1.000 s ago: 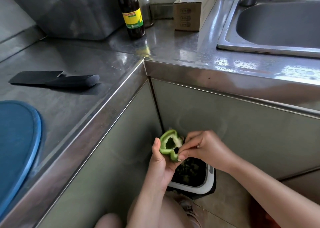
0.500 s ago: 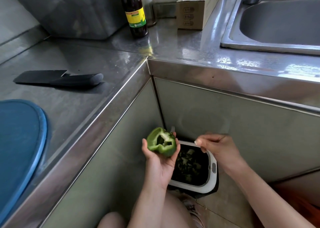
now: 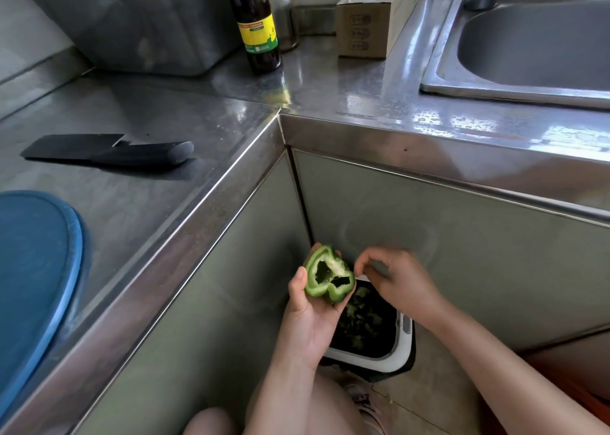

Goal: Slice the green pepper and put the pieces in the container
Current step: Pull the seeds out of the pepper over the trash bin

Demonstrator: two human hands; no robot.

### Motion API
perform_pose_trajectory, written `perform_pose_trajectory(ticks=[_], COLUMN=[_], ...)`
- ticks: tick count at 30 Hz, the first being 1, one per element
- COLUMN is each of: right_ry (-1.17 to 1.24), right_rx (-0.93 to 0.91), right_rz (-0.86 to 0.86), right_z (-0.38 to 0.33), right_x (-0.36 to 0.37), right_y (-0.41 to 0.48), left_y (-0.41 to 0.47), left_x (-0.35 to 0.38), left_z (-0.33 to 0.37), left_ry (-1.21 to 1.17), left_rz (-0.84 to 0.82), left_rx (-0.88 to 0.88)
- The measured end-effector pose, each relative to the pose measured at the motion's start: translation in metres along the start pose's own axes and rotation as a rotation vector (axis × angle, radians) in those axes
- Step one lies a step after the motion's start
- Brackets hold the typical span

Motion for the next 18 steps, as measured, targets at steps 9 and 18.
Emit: perform_pose_trajectory(ticks=[9, 18], right_ry=[-0.140, -0.440], right_rx=[-0.323, -0.645], right_rz=[0.100, -0.094], right_z=[-0.014, -0.028], right_x=[-0.009, -0.006], right_y=[0.011, 0.011], left_y=[-0.003, -0.007], left_x=[0.002, 0.004], left_z=[0.004, 0.001], left_ry=[0.145, 0.450], left_rz=[0.021, -0.069], left_rx=[0.018, -0.001])
Point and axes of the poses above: each hand's wrist, its own y-axis towards the middle knuckle, its own x-axis out of the palm, z = x × y, the point moved 1 cm from there along y, towards the middle knuckle, and after that the axes turned 3 degrees about z, right-handed, at the moved point
